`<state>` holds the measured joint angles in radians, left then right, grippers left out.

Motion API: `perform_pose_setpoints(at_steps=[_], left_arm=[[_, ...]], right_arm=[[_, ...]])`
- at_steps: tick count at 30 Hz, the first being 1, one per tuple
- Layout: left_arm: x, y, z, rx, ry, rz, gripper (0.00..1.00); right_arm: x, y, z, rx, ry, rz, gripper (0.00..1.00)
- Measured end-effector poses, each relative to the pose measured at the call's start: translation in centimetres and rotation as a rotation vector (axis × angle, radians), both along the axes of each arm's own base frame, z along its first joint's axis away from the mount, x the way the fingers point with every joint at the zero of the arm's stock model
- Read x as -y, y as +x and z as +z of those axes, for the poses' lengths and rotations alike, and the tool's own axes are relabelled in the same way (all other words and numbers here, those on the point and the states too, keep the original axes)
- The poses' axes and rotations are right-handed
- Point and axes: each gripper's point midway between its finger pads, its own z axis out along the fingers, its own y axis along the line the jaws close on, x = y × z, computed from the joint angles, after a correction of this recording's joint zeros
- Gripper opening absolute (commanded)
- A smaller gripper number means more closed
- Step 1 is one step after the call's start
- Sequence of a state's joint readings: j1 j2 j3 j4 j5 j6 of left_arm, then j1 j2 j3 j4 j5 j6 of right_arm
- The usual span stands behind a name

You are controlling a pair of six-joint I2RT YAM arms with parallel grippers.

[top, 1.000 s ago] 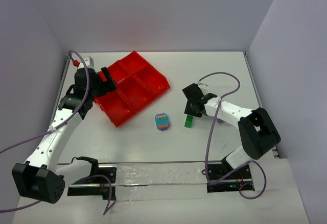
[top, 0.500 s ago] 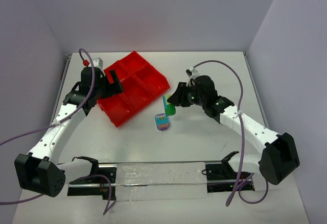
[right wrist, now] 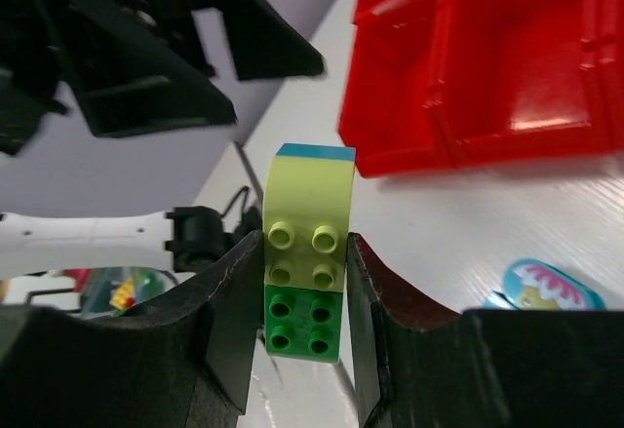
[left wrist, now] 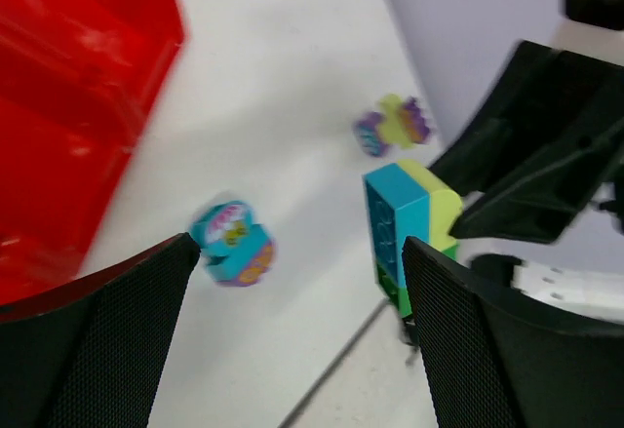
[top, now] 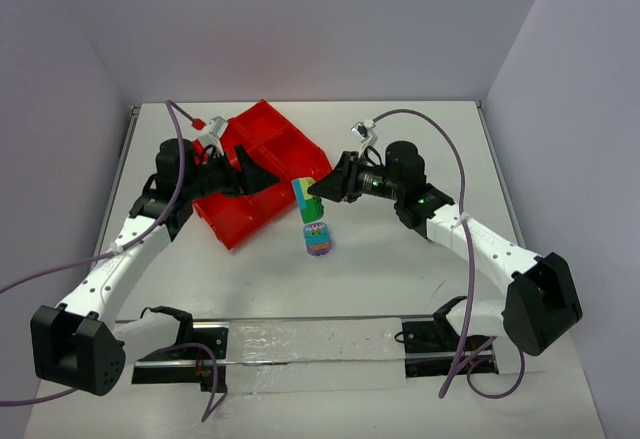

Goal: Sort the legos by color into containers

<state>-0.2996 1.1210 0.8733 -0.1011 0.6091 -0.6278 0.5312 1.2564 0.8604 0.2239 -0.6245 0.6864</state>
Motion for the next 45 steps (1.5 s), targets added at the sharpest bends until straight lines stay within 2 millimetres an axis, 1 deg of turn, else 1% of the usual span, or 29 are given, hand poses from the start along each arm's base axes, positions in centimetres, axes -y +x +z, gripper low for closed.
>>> perform_pose_setpoints(at_steps=[3, 5, 7, 10, 15, 18, 20, 23, 28, 37, 40, 43, 45], left_arm=[[1.1, -1.2, -0.8, -0.032, -0.104, -0.064, 0.93], [1.6, -1.9, -1.4, -0.06, -0.159, -0.087, 0.93], [1.8, -2.4, -1.5, -0.068, -0.214, -0.101, 0.92], [2.2, -3.1, -1.2, -0.065, -0.301, -0.123, 0.92], [2.5, -4.7, 0.0, -0.034, -0.429, -0.178, 0.92], [3.0, -5.3, 1.1, 0.0, -0.465, -0.22, 0.92], [3.4, -5.6, 1.5, 0.015, -0.476, -0.245, 0.9], [4.1, -5.7, 1.2, 0.002, -0.48, -0.267, 0.86], [4.9, -5.4, 0.6, -0.026, -0.476, -0.285, 0.86], [5.5, -5.6, 1.9, -0.004, -0.527, -0.32, 0.73], [5.7, -5.6, 2.1, -0.015, -0.55, -0.33, 0.7], [5.9, -5.7, 2.2, -0.02, -0.566, -0.339, 0.59], [6.0, -5.7, 2.2, -0.028, -0.572, -0.342, 0.5]], right_arm=[[-0.3, -0.4, 0.9, 0.002, 0.041, 0.025, 0.21], [-0.4, -0.5, 1.2, 0.0, 0.061, 0.033, 0.21], [-0.4, -0.7, 1.1, -0.008, 0.079, 0.037, 0.21], [-0.4, -1.0, 0.8, -0.032, 0.097, 0.046, 0.21], [-0.6, -1.2, 1.1, -0.044, 0.13, 0.065, 0.21], [-0.8, -1.2, 1.3, -0.045, 0.149, 0.08, 0.21], [-0.9, -1.3, 1.3, -0.05, 0.158, 0.087, 0.21], [-1.0, -1.3, 1.2, -0.058, 0.167, 0.097, 0.21], [-1.2, -1.5, 1.3, -0.06, 0.175, 0.116, 0.22], [-1.4, -1.5, 0.7, -0.092, 0.175, 0.128, 0.22], [-1.4, -1.5, 1.0, -0.083, 0.182, 0.133, 0.22], [-1.4, -1.6, 1.3, -0.082, 0.192, 0.139, 0.22], [-1.5, -1.7, 1.5, -0.08, 0.199, 0.145, 0.22]])
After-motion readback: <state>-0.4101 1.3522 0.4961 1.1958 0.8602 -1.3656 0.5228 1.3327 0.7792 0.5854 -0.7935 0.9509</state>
